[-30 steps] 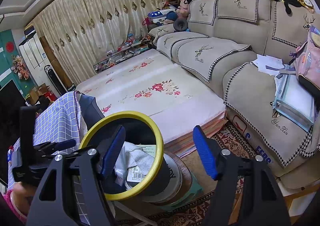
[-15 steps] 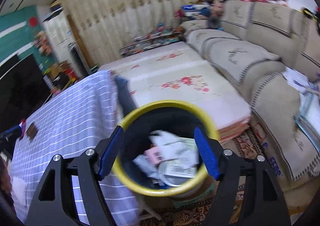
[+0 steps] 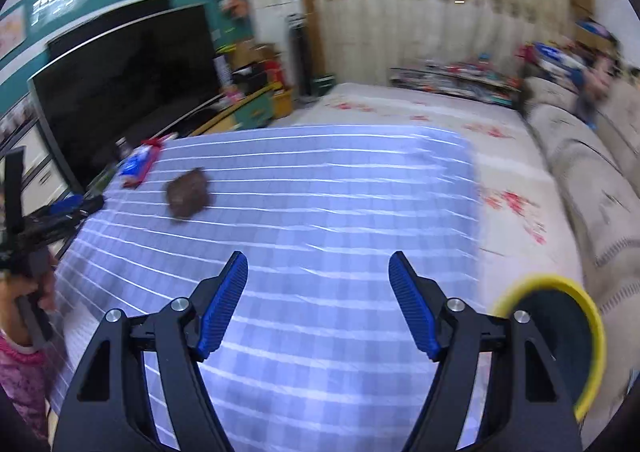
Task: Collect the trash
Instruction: 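Move the right gripper to the brown plastic tray and grasp its rim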
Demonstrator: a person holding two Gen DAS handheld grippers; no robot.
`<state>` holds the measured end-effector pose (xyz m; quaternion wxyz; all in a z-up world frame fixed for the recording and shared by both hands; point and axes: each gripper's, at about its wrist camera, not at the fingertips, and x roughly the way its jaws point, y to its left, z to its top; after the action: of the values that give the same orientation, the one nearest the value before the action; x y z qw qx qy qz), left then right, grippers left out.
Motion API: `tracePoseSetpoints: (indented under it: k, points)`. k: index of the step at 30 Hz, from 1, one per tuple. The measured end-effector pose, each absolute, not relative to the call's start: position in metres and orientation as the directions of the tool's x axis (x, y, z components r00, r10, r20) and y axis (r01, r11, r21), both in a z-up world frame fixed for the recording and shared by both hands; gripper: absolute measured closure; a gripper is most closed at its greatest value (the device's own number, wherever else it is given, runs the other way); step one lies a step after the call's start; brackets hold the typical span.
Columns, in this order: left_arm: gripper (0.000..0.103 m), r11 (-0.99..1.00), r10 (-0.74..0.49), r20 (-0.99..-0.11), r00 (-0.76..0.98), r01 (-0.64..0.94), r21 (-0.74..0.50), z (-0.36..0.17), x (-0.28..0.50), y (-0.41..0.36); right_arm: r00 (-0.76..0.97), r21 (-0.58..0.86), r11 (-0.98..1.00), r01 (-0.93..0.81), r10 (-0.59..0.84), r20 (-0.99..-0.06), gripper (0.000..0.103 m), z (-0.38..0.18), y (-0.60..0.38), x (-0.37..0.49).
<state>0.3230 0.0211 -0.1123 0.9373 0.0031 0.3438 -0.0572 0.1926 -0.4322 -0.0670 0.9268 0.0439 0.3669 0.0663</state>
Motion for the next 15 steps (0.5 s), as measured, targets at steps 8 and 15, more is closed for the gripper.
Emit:
tracePoseSetpoints:
  k: [8, 15]
  points:
    - [0.009, 0.991, -0.12, -0.622, 0.774, 0.053, -0.125, -0.127, 0.317, 0.051, 0.644, 0.068, 0.964, -0.256, 0.222, -0.732, 0.034, -0.088, -0.335, 0.287]
    - [0.008, 0.986, -0.122, -0.65, 0.75, 0.017, -0.165, -0.137, 0.321, 0.055, 0.595, 0.064, 0.945, -0.32, 0.253, -0.763, 0.043, -0.107, -0.298, 0.358]
